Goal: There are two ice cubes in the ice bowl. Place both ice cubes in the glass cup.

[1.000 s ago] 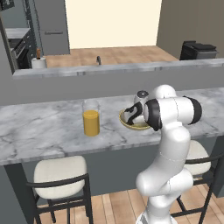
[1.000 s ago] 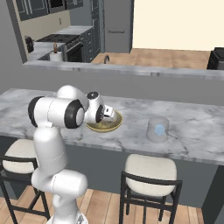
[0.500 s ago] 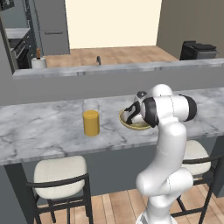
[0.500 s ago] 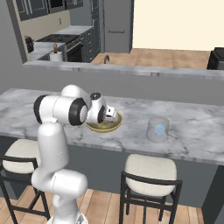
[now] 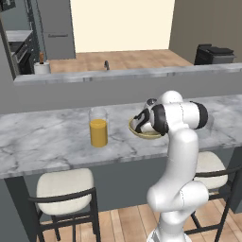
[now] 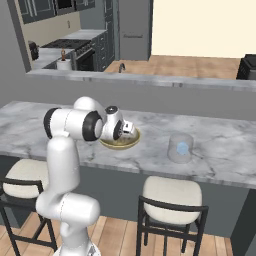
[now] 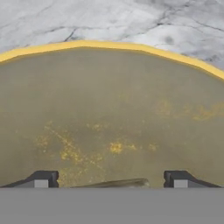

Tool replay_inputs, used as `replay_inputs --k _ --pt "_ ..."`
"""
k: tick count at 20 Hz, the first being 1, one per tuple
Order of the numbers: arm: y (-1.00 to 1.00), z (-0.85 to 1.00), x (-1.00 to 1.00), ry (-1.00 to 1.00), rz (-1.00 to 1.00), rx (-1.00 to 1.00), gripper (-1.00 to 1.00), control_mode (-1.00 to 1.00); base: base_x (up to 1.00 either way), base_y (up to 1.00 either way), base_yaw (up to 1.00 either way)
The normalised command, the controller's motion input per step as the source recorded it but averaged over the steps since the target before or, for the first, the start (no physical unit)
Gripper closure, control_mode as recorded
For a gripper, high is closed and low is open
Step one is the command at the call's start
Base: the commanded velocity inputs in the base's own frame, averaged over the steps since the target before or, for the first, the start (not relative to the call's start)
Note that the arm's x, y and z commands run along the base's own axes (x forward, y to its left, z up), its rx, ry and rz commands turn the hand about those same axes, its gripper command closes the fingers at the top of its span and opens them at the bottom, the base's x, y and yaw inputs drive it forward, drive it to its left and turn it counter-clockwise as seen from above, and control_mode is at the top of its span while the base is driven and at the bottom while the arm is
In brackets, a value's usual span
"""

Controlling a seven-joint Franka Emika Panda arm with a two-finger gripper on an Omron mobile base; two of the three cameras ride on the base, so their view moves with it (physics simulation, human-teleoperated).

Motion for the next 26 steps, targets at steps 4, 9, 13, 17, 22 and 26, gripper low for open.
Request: replay_inputs --k 4,9,13,17,22,26 --pt "0.0 -0.25 0.11 0.0 0.0 -0.02 -1.0 -1.0 0.0 0.0 0.0" --pt "0.0 -0.64 0.0 0.0 0.0 -0.12 -1.0 -1.0 0.0 0.0 0.0" --pt "0.0 -0.45 0.0 0.0 0.0 -0.07 1.0 -1.0 0.0 0.0 0.0" --pt "0.0 -0.03 0.0 0.0 0.0 0.0 1.0 -1.0 0.0 0.0 0.0" --pt "0.0 0.0 -0.12 -0.01 0.0 0.0 1.0 -1.0 0.0 0.0 0.0" --pt "0.0 0.31 -0.35 -0.17 0.0 0.0 1.0 -1.0 0.0 0.0 0.0"
